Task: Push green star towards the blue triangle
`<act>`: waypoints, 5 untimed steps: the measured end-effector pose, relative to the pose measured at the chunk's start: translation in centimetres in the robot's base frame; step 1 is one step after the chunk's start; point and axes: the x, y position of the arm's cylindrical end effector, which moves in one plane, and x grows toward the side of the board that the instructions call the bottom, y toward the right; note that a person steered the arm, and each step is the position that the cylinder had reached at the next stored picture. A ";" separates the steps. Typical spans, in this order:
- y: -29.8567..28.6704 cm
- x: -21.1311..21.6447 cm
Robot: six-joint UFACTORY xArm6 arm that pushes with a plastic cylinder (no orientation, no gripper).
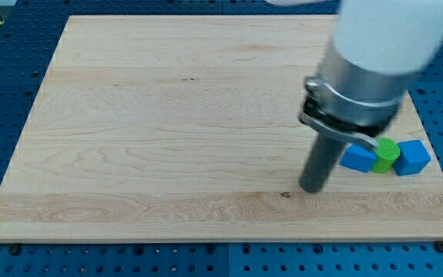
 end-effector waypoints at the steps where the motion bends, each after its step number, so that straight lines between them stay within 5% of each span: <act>1: -1.9 -5.6; 2: -1.3 -10.3; 5: 9.2 -8.4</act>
